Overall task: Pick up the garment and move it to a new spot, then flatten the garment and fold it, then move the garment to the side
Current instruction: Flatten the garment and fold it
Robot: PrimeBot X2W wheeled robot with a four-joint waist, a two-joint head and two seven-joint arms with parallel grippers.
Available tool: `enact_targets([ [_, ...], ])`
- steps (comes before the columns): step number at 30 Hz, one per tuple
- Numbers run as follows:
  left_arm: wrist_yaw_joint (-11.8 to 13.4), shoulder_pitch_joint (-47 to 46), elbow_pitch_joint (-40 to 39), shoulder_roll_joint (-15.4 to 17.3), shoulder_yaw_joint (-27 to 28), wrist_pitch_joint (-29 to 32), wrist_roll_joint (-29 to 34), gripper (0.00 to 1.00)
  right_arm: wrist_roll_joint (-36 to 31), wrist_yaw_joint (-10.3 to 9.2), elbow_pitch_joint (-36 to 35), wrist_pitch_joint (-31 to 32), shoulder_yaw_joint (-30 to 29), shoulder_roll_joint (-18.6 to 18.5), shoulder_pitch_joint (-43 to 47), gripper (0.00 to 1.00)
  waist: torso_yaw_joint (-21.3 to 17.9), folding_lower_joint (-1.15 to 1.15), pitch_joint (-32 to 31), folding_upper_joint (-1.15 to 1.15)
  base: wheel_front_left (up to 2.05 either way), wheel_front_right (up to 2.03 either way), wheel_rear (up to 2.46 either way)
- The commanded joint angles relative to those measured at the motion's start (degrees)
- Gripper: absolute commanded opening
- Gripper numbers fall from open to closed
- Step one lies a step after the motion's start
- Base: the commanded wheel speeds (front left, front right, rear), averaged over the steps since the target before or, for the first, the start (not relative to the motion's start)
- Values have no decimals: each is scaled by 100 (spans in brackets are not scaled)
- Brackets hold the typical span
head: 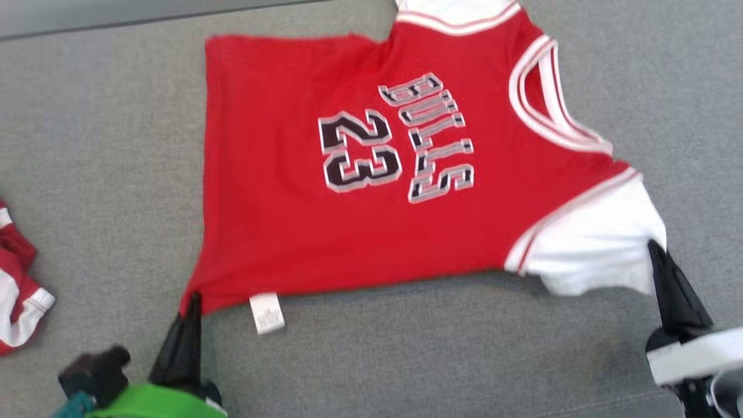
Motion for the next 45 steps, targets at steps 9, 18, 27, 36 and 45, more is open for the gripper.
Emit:
enact_targets([
  [9, 581, 1352, -1045, -241, -291, 147, -130, 0, 58, -10, -39, 174, -452, 495, 1348, 0, 401, 1, -551, 0, 0, 0, 0],
  [18, 555, 273, -1219, 70, -480, 944, 181, 0, -281, -8, 330, 573, -324, 500, 320, 0, 280, 1, -326, 0, 0, 0, 0],
  [27, 474, -925, -850, 142, -527, 1730, 112, 0, -626, -7, 521, 1257, -271, 362, -760, 0, 206, 1, -142, 0, 0, 0, 0],
  [36, 352, -1766, 71, -4, -700, 2119, 187, 0, -986, -6, 1229, 1816, -136, 259, -1844, 0, 232, 1, -39, 0, 0, 0, 0],
  [45, 334, -2153, 844, -263, -773, 2134, 154, 100, -1320, -5, 1796, 1327, 87, 181, -2390, 100, 272, 1, -22, 0, 0, 0, 0],
])
